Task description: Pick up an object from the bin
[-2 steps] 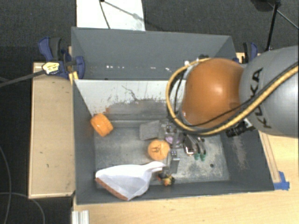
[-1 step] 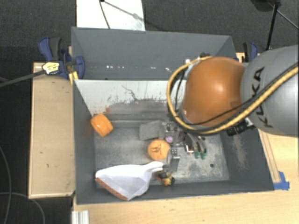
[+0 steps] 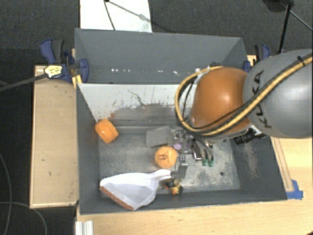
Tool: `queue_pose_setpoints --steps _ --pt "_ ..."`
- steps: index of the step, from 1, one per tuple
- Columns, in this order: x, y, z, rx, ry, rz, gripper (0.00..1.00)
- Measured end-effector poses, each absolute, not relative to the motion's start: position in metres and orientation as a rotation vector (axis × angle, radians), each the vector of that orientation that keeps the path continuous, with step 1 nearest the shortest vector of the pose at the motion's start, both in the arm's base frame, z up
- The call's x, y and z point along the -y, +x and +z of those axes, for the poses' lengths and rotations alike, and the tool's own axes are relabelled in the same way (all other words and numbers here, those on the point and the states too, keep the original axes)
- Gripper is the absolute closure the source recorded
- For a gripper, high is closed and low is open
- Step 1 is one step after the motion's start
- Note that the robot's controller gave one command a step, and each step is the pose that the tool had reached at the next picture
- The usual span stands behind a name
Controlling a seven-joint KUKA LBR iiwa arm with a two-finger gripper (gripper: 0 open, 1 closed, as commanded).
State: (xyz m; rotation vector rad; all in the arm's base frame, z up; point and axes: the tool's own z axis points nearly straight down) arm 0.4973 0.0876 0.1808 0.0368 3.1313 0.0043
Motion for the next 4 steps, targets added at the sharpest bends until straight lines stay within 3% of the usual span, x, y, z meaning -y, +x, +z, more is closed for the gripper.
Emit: queue_pose_setpoints --steps 2,3,4 --pt "-0.080 0.531 0.127 -3.134 0.036 0.003 0.00" --pt "-0.077 0.534 0.081 -3.136 0.165 0.002 1.00" --pt "-0.077 0.534 0.081 -3.136 0.166 0.002 1.00"
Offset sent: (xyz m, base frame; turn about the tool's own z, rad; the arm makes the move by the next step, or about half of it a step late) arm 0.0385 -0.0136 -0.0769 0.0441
